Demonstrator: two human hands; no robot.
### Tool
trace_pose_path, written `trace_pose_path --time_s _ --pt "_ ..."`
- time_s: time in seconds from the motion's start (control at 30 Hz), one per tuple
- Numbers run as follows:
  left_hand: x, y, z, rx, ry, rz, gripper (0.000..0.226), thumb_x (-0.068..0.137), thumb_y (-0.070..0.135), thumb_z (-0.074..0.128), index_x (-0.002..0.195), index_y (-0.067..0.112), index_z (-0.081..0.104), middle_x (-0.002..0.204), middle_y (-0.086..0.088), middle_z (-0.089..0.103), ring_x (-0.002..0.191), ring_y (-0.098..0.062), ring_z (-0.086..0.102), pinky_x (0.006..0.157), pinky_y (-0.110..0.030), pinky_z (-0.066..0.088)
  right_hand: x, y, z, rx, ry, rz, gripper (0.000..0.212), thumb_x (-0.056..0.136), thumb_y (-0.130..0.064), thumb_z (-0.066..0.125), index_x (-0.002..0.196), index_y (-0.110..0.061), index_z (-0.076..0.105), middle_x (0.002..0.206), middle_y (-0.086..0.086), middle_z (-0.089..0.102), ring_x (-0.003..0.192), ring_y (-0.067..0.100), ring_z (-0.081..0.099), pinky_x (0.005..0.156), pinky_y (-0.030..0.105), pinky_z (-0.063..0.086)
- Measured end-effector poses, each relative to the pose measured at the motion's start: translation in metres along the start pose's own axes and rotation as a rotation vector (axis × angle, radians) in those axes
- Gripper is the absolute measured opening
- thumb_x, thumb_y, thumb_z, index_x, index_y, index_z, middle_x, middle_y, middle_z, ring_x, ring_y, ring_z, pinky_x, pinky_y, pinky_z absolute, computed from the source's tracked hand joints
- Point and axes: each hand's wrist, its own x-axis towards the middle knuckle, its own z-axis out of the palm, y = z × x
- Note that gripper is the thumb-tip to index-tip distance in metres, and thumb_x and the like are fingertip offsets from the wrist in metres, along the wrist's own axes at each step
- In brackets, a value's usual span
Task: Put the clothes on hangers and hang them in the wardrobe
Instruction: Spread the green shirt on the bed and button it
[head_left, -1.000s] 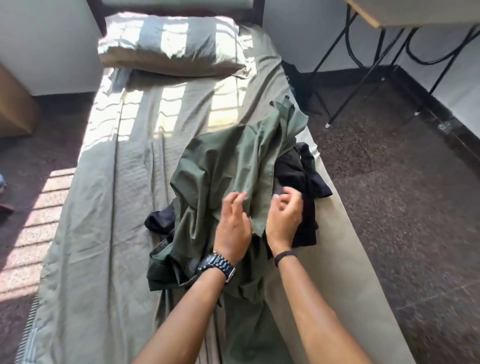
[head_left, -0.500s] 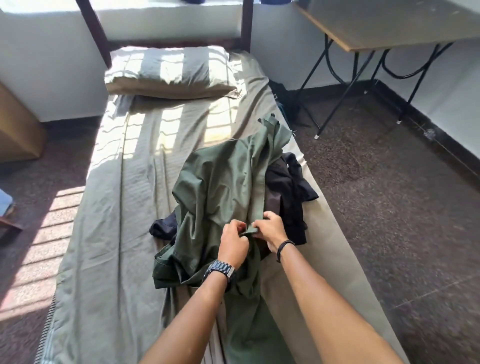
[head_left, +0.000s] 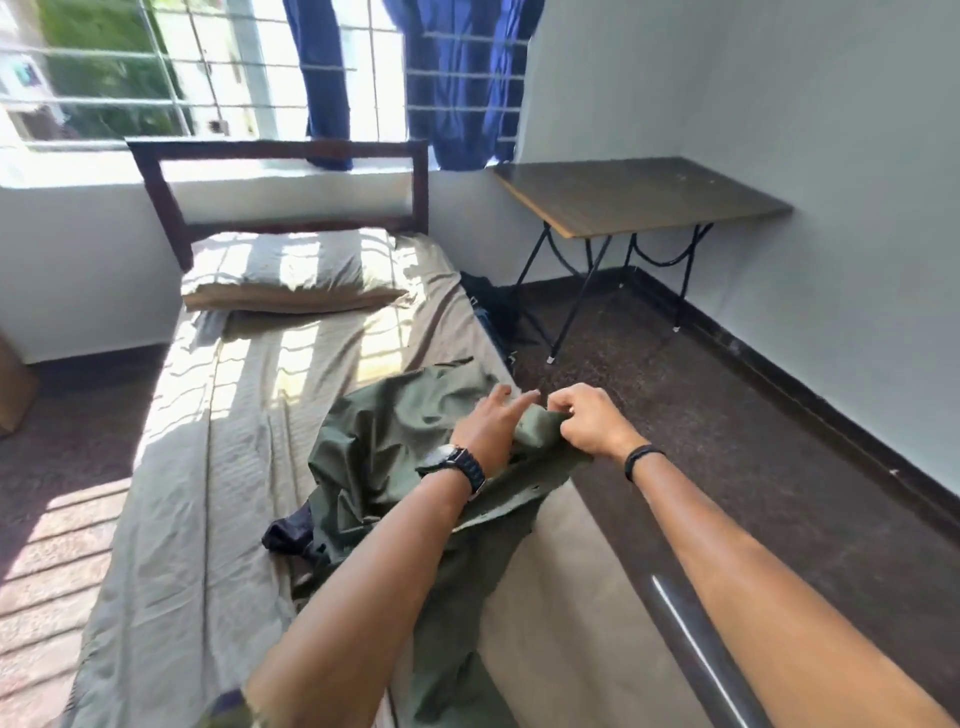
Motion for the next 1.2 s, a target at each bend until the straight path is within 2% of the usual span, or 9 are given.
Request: trace_pose_path --time_s 0.07,0.3,0.47,0.6,0.73,0.87,0.97,1.07,1.2 --pt "0.007 0.031 -0.020 -0.007 -0.094 0.091 0.069 0.083 0.008 0.059 0.144 0.031 0.034 0.149 -0.010 0.023 0.130 -0.030 0.039 0.098 -0.045 0.046 -0.023 -0.014 -0.041 -0.043 -0.027 -0.051 0.029 0.068 0.010 0.041 0.066 -0.014 0.058 0.066 -0.001 0.055 0.064 0.015 0.051 0.047 0.012 0.036" --pt "0.000 0.139 -0.108 -0.034 -0.151 0.362 0.028 0.071 0.015 0.067 0.099 0.018 0.071 0.137 -0.005 0.046 0.120 -0.026 0.047 0.101 -0.035 0.040 -0.110 -0.041 -0.172 -0.220 -0.001 -0.056 0.048 0.066 0.012 0.042 0.082 -0.021 0.072 0.083 0.000 0.063 0.086 0.016 0.056 0.068 0.020 0.040" --pt "-0.046 0.198 -0.173 -0.248 -0.006 0.409 0.007 0.080 0.011 0.059 0.080 0.018 0.061 0.076 0.002 0.060 0.076 -0.016 0.056 0.068 -0.024 0.038 -0.178 -0.069 -0.235 -0.224 0.195 0.059 0.033 0.082 0.001 0.045 0.058 -0.021 0.050 0.065 -0.001 0.054 0.077 0.020 0.051 0.056 0.017 0.034" --pt "-0.076 0.224 -0.219 -0.326 0.256 0.392 0.009 0.082 0.007 0.054 0.091 0.004 0.054 0.086 -0.017 0.062 0.083 -0.029 0.056 0.070 -0.032 0.038 -0.231 -0.100 -0.262 -0.252 0.206 0.064 0.033 0.084 -0.053 0.060 0.071 -0.023 0.060 0.080 -0.003 0.063 0.076 0.018 0.058 0.067 0.032 0.045" --pt "-0.103 0.232 -0.259 -0.249 0.341 0.410 0.027 0.080 0.005 0.051 0.107 0.006 0.047 0.086 -0.016 0.058 0.082 -0.035 0.056 0.067 -0.030 0.037 -0.281 -0.129 -0.277 -0.277 0.259 0.019 0.027 0.084 -0.047 0.066 0.082 -0.021 0.063 0.066 -0.010 0.055 0.059 0.006 0.052 0.054 0.020 0.039" --pt "-0.135 0.255 -0.285 -0.156 0.356 0.481 0.023 0.080 0.009 0.053 0.102 0.009 0.050 0.084 -0.018 0.061 0.075 -0.036 0.058 0.063 -0.035 0.046 -0.303 -0.159 -0.265 -0.157 0.297 0.047 0.053 0.077 -0.062 0.065 0.101 -0.016 0.059 0.087 -0.002 0.064 0.079 0.013 0.066 0.060 0.026 0.054" --pt "-0.164 0.275 -0.304 -0.183 0.364 0.510 0.015 0.081 0.013 0.055 0.095 0.010 0.053 0.080 -0.016 0.062 0.070 -0.032 0.057 0.062 -0.033 0.047 -0.317 -0.178 -0.247 -0.267 0.302 0.082 0.039 0.083 -0.039 0.068 0.104 -0.007 0.059 0.098 0.011 0.067 0.087 0.026 0.066 0.074 0.037 0.057" --pt "-0.189 0.282 -0.322 -0.236 0.384 0.525 0.008 0.078 0.012 0.056 0.085 0.013 0.054 0.069 -0.007 0.057 0.066 -0.028 0.053 0.057 -0.027 0.040 -0.337 -0.182 -0.248 -0.264 0.469 0.075 0.005 0.083 -0.011 0.055 0.082 -0.008 0.060 0.095 0.014 0.065 0.084 0.028 0.061 0.059 0.023 0.047" --pt "-0.224 0.277 -0.325 -0.201 0.398 0.551 0.020 0.083 0.015 0.065 0.100 0.009 0.056 0.078 -0.012 0.062 0.073 -0.029 0.057 0.065 -0.028 0.043 -0.373 -0.189 -0.271 -0.187 0.709 0.026 0.025 0.087 -0.004 0.047 0.103 -0.004 0.067 0.110 0.017 0.066 0.104 0.030 0.059 0.076 0.020 0.038"
